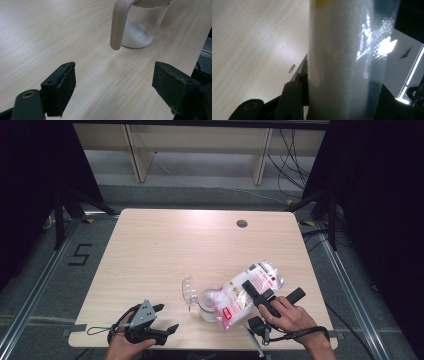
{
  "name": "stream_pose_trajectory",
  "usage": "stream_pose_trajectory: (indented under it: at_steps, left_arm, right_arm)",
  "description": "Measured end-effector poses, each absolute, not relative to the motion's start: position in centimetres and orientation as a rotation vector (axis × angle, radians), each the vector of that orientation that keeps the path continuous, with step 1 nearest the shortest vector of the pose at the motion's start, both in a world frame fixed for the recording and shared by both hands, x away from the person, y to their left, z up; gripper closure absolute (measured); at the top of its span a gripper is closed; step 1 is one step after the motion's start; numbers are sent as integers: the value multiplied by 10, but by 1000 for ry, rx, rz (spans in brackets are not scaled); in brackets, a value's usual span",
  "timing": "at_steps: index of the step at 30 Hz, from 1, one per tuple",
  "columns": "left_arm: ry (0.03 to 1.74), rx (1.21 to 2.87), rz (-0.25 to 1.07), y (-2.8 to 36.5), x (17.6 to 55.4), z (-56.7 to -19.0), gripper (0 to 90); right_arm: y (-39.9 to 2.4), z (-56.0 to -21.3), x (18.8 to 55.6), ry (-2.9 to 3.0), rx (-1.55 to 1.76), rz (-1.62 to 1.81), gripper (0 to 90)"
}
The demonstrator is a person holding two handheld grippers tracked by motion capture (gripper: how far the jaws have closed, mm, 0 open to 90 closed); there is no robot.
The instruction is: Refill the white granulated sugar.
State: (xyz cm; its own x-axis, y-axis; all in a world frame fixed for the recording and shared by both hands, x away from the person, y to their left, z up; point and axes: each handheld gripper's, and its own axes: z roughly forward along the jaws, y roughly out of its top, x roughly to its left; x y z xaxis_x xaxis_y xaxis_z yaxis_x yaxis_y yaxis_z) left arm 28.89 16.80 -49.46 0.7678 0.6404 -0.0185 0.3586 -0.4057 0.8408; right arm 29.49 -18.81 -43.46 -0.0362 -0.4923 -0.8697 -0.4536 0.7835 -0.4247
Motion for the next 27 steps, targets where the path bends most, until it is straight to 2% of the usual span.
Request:
stream_pose_trajectory:
  at_steps: [27]
  left_arm:
    - [745, 2030, 378, 168, 289, -495, 186]
  right_arm:
    - [-188, -434, 294, 1661, -757, -33, 656]
